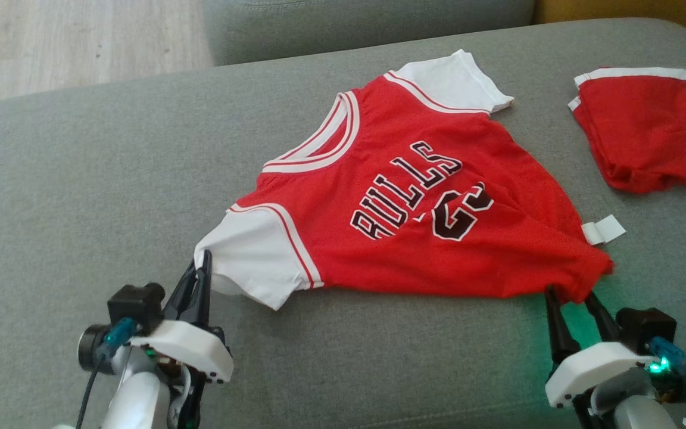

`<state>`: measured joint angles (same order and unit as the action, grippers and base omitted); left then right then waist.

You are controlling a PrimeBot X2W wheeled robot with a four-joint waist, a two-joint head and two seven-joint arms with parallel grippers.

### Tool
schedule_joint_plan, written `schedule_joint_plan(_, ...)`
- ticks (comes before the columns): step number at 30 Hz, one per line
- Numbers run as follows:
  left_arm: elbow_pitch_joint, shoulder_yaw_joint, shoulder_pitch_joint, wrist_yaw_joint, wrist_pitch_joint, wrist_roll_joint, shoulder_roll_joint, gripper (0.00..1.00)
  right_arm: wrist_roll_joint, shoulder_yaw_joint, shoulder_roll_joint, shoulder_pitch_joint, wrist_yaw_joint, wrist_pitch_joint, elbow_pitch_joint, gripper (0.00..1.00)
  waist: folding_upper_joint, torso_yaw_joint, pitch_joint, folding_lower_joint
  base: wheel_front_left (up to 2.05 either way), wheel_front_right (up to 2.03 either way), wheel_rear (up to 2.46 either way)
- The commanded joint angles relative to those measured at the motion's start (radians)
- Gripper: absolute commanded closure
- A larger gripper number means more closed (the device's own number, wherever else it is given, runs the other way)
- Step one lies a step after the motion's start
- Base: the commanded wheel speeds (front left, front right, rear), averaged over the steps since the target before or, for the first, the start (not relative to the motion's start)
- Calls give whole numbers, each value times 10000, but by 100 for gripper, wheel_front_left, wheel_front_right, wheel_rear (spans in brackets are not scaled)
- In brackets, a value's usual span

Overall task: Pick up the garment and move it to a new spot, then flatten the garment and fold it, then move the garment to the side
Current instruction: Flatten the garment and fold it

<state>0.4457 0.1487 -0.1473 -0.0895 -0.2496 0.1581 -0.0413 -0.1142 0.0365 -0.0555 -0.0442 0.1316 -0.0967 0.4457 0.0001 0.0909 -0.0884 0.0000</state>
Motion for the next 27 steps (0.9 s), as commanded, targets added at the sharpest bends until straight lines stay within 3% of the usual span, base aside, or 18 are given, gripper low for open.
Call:
schedule_joint_plan(1, -259, -364, -314, -41, -122, -155, -105, 60, -97, -242, -10, -266, -9, -91, -324, 0, -1, 46, -3, 0, 0, 0, 0)
schedule_joint_plan(2, -237, -387, -330, -39, -122, -190, -104, 24, -157, -229, 4, -242, -9, -118, -355, 0, -1, 73, -11, 0, 0, 0, 0)
schedule_joint_plan(3, -224, -414, -353, -34, -122, -217, -104, 0, -190, -242, 14, -207, -9, -136, -391, 0, -1, 101, -23, 0, 0, 0, 0)
schedule_joint_plan(15, -931, -639, -300, 34, -122, -31, -92, 0, -650, -507, 49, 1226, -9, -957, -1700, 0, -1, 216, -51, 0, 0, 0, 0)
schedule_joint_plan(27, -1533, -336, -13, 173, -122, 267, -90, 0, -1129, -77, 52, 279, -9, -983, -843, 0, -1, -27, -92, 0, 0, 0, 0)
